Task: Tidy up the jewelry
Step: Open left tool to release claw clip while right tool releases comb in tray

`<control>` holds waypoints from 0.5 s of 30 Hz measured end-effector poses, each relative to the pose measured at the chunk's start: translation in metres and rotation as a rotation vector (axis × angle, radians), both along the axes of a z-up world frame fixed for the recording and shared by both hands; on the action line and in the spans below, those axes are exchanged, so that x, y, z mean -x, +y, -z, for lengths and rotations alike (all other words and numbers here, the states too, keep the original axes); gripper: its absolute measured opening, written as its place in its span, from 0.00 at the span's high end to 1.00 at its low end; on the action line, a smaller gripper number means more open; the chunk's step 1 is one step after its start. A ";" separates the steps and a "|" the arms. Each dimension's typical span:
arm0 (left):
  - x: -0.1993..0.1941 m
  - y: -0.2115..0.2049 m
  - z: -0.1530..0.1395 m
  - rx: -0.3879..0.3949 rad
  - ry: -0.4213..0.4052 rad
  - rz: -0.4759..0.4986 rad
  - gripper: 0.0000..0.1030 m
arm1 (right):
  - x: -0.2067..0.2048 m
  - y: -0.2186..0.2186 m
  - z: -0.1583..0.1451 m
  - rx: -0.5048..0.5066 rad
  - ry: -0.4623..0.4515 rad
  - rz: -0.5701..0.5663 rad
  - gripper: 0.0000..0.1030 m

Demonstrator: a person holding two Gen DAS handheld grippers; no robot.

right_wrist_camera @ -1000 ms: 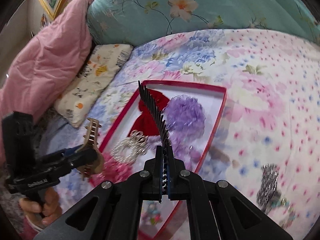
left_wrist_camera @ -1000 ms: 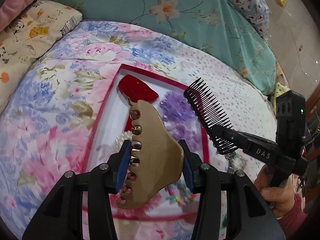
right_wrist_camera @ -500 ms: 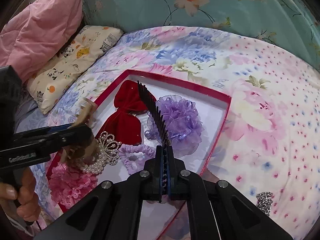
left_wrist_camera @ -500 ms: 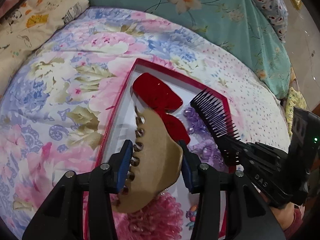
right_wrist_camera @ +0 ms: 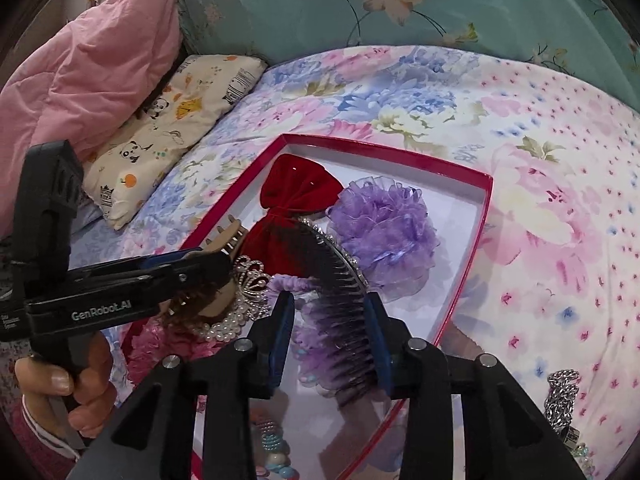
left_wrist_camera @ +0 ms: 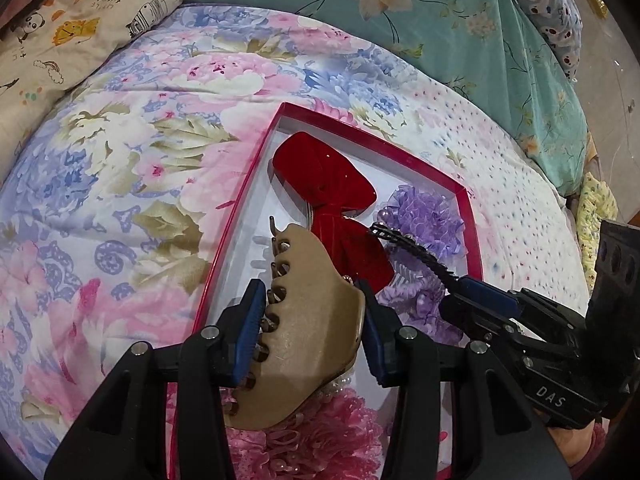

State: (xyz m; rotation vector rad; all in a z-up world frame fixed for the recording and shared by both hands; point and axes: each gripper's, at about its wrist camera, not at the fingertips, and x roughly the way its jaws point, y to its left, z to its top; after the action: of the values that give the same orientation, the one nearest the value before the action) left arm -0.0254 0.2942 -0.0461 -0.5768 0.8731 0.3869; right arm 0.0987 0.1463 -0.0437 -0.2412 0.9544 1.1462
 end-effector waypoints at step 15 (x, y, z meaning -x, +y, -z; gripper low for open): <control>0.008 -0.007 -0.013 -0.003 -0.001 -0.013 0.54 | 0.000 -0.029 -0.020 -0.058 0.045 0.034 0.58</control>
State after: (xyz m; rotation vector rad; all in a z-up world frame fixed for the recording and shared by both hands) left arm -0.0333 0.2874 -0.0334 -0.5806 0.8681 0.3998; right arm 0.0988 0.1178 -0.0233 -0.1526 0.9598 1.1497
